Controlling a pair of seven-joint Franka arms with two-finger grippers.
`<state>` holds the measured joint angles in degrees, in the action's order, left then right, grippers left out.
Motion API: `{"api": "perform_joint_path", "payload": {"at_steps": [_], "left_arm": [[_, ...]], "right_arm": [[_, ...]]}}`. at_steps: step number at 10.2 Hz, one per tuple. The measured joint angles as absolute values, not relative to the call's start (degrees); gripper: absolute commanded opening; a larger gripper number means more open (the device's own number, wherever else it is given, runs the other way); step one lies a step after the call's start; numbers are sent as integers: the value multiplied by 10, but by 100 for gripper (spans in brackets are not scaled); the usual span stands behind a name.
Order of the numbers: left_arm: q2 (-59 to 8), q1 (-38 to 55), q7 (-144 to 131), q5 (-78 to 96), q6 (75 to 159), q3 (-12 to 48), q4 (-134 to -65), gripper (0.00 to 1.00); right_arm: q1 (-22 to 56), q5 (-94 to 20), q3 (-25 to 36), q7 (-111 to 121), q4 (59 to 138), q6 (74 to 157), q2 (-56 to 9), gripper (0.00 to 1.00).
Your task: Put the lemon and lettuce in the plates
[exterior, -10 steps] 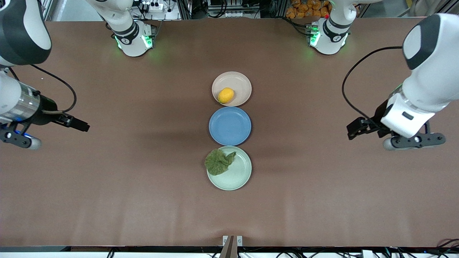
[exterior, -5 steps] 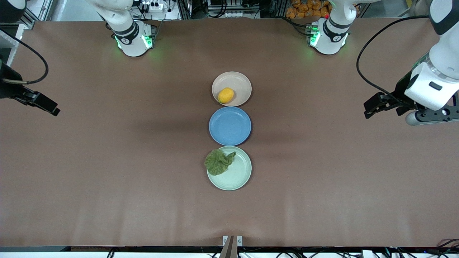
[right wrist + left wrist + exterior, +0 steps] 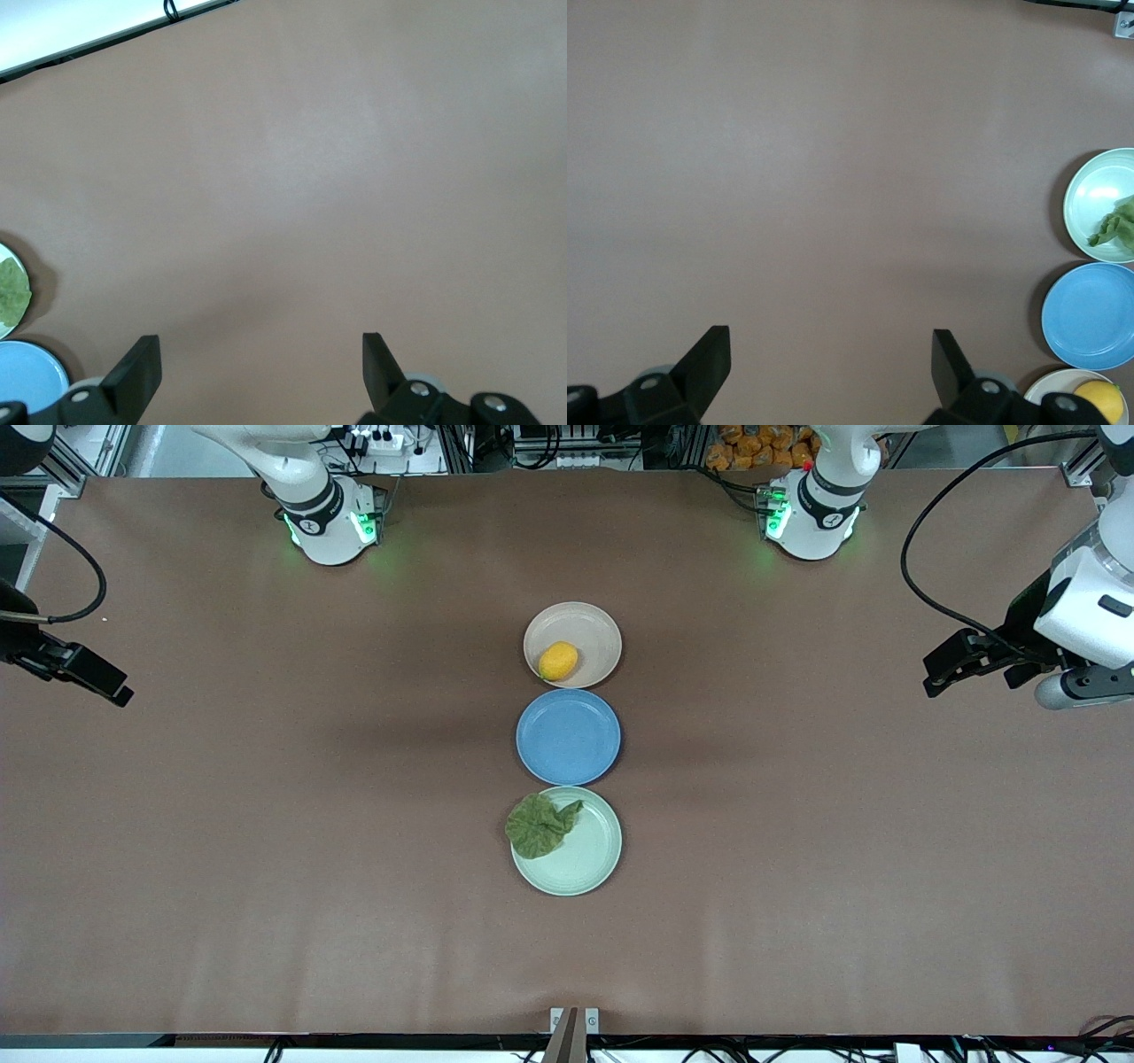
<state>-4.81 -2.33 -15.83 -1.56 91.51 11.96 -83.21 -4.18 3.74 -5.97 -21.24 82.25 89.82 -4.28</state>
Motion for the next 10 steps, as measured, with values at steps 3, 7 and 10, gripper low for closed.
{"api": "perform_joint_path", "payload": {"at_steps": [3,7,10], "left_arm": [[-47,-31,-158,-16,910,120,-833,100],[-45,-39,-147,-10,910,119,-833,100],[-45,-37,-120,-10,910,95,-833,100]], "right_arm": [[-40,35,-59,-209,823,907,-42,100],[-39,32,-57,-192,824,914,-41,100],[-37,28,-56,-189,823,914,-37,100]]}}
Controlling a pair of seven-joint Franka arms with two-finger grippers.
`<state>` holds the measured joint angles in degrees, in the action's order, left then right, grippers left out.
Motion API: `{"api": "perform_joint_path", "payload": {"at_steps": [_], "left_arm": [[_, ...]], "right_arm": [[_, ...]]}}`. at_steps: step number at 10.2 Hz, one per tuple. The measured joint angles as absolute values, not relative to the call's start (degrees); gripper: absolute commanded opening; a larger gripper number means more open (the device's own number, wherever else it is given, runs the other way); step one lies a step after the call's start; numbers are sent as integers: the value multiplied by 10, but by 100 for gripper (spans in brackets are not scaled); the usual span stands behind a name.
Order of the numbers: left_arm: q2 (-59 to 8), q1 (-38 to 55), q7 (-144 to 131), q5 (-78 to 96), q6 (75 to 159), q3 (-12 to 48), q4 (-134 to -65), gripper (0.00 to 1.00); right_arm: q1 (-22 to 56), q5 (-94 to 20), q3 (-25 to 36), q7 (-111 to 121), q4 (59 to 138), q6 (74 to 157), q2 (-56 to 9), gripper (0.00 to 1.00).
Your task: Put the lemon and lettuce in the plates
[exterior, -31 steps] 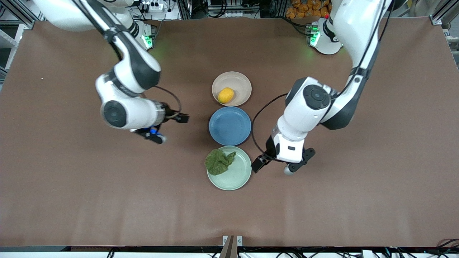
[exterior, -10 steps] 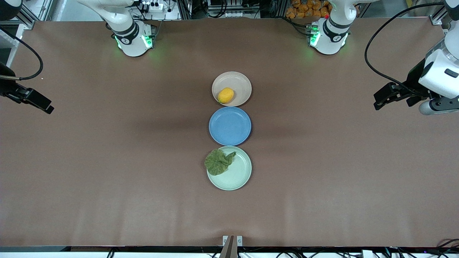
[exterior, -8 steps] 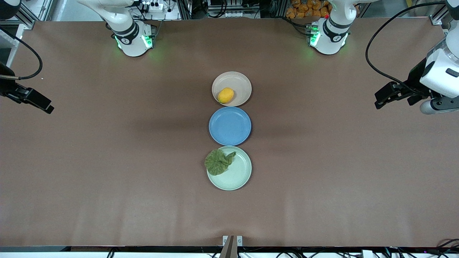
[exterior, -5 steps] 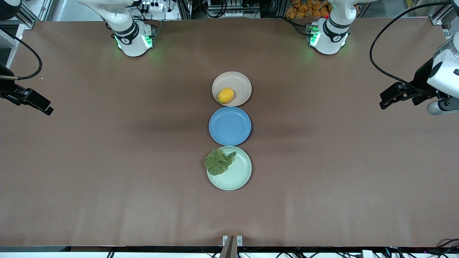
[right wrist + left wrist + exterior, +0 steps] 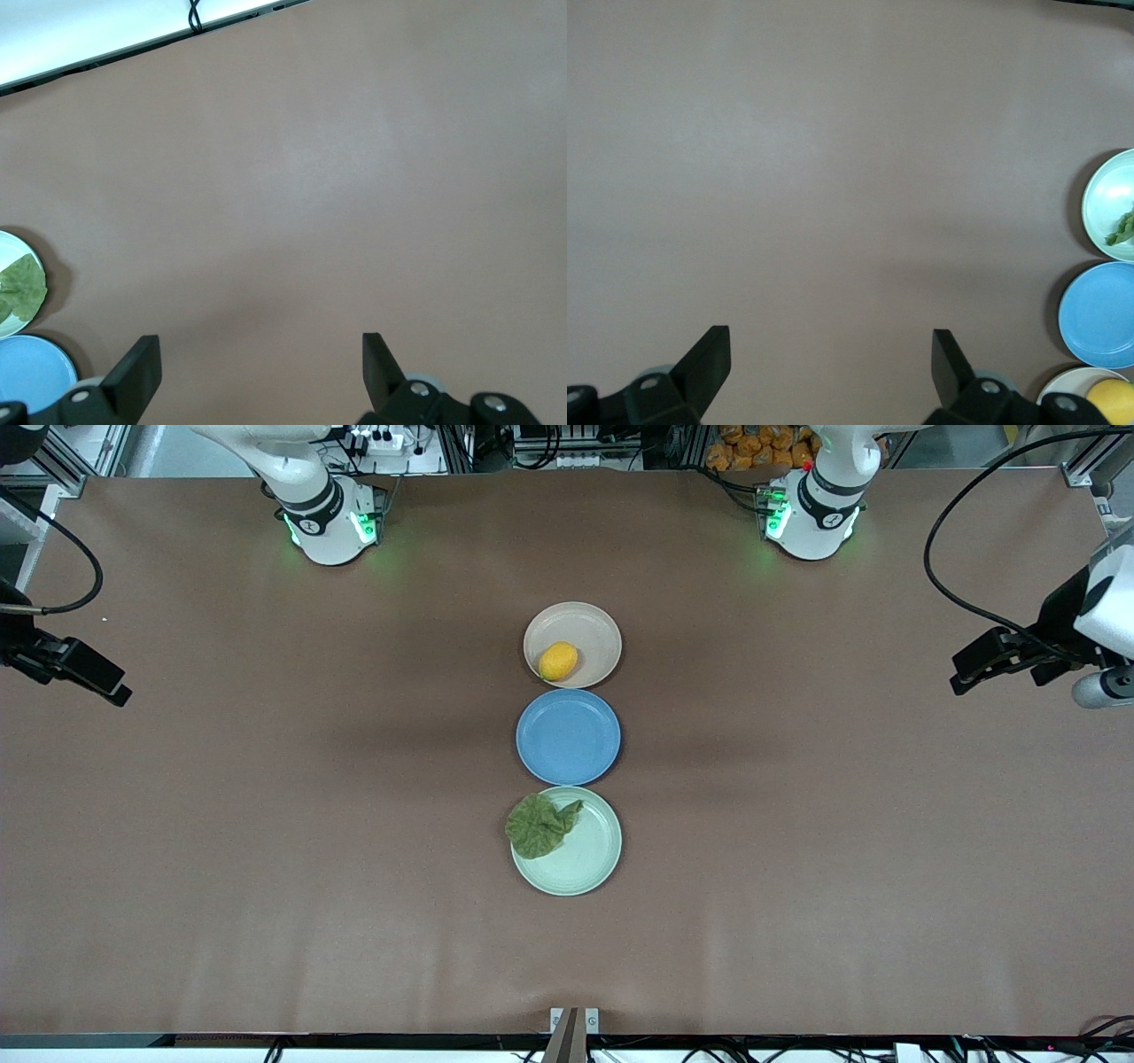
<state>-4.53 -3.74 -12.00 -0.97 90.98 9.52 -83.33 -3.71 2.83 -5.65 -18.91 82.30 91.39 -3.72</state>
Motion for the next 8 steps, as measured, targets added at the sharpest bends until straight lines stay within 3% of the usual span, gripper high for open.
{"api": "perform_joint_path", "payload": {"at_steps": [8], "left_arm": [[-42,-23,-112,-9,910,88,-833,100]], "right_arm": [[-30,28,-56,-188,833,904,-37,100]]}}
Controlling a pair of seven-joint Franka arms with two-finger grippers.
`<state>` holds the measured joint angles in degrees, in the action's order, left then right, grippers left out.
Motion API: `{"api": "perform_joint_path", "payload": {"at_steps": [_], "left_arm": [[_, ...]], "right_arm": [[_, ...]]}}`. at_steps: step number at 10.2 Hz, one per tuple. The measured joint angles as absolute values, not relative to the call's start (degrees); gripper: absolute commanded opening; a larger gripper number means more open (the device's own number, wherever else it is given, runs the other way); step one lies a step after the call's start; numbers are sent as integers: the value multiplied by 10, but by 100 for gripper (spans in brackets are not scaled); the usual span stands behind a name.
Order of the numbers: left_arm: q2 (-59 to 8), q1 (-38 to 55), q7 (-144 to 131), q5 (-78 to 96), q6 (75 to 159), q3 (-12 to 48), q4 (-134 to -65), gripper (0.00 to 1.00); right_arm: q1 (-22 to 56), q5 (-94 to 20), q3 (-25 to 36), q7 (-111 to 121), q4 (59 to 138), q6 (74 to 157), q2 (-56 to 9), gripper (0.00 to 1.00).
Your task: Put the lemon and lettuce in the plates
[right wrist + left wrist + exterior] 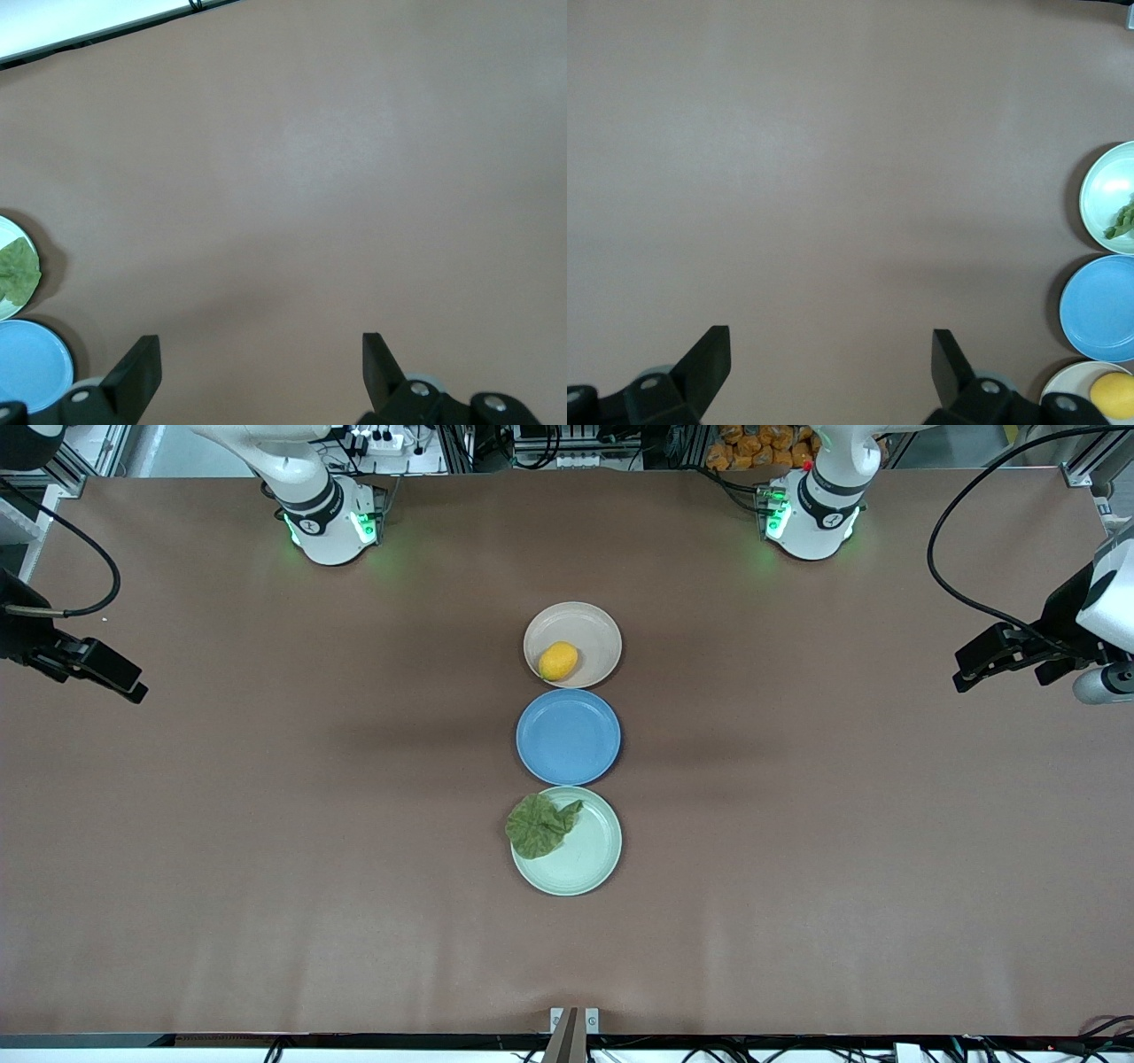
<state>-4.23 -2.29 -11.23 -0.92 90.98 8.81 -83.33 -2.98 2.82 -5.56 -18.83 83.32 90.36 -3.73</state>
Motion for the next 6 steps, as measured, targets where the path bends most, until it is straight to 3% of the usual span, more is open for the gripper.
{"api": "perform_joint_path", "payload": {"at_steps": [6], "left_arm": [[-42,-23,-112,-9,903,87,-833,100]], "right_arm": [[-30,28,-54,-188,835,903,-37,100]]}}
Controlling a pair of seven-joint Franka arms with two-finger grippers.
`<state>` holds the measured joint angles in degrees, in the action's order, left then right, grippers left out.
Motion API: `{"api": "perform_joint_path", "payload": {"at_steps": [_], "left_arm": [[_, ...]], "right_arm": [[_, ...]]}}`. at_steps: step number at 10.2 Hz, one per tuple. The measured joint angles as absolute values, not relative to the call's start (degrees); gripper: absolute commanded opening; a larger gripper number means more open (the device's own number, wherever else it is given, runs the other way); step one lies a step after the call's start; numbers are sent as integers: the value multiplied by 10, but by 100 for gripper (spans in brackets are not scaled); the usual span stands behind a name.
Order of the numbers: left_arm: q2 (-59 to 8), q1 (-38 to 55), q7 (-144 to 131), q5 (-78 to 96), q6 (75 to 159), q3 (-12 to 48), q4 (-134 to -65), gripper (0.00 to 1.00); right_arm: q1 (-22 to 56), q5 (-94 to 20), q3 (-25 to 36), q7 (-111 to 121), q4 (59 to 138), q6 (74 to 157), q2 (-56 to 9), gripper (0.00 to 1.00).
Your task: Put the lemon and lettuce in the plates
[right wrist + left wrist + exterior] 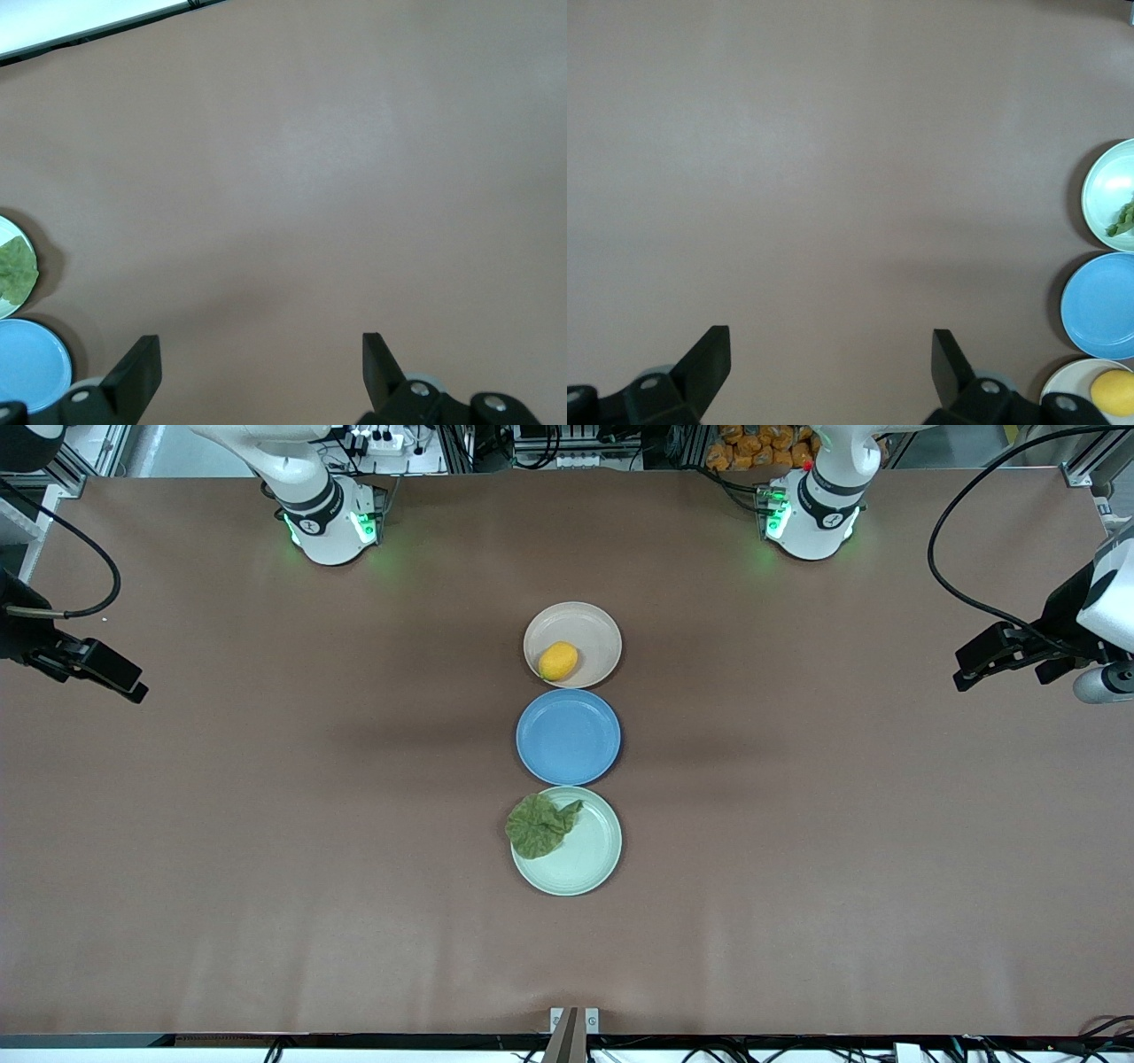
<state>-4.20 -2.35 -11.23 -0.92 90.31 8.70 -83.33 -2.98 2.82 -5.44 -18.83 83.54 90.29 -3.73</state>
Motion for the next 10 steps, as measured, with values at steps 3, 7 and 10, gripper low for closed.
{"api": "perform_joint_path", "payload": {"at_steps": [3,7,10], "left_arm": [[-42,-23,-112,-9,901,87,-833,100],[-42,-24,-112,-9,901,86,-833,100],[-42,-24,-112,-9,901,86,-833,100]], "right_arm": [[-30,28,-54,-188,837,903,-37,100],[-24,27,-54,-154,837,904,-37,100],[-8,27,-55,-118,837,903,-37,100]]}}
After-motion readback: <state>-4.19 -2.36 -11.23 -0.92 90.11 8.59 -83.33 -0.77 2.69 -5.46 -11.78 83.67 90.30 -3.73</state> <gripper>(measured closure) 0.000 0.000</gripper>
